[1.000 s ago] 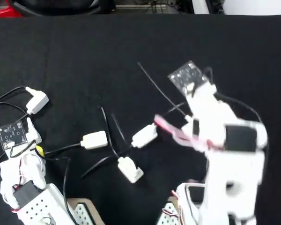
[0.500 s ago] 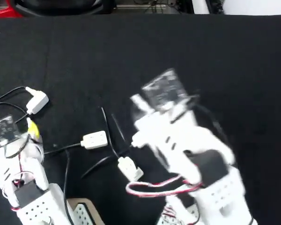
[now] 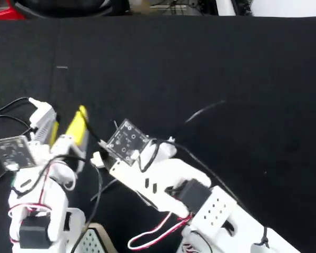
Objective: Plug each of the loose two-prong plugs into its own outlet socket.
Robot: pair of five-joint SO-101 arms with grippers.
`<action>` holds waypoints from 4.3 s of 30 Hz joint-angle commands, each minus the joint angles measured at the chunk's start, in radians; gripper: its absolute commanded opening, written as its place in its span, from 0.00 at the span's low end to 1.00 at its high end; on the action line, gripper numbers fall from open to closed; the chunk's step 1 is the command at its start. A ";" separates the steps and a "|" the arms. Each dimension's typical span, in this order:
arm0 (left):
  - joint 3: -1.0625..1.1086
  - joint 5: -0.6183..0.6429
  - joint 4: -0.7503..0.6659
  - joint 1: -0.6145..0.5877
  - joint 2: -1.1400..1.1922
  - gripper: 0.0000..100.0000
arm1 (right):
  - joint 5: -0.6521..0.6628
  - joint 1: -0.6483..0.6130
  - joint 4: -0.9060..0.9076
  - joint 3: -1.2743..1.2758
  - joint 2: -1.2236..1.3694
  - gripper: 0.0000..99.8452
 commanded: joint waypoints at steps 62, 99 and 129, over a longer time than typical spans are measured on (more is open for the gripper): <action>0.369 -0.400 0.040 -0.367 -0.003 0.23 | -0.710 0.181 -0.219 -0.173 0.823 0.01; -0.271 -1.195 0.203 0.045 0.979 0.23 | -0.273 0.594 0.706 -0.364 0.222 0.01; -0.309 -1.536 -0.129 0.220 1.579 0.08 | -0.221 0.732 0.678 -0.309 0.217 0.01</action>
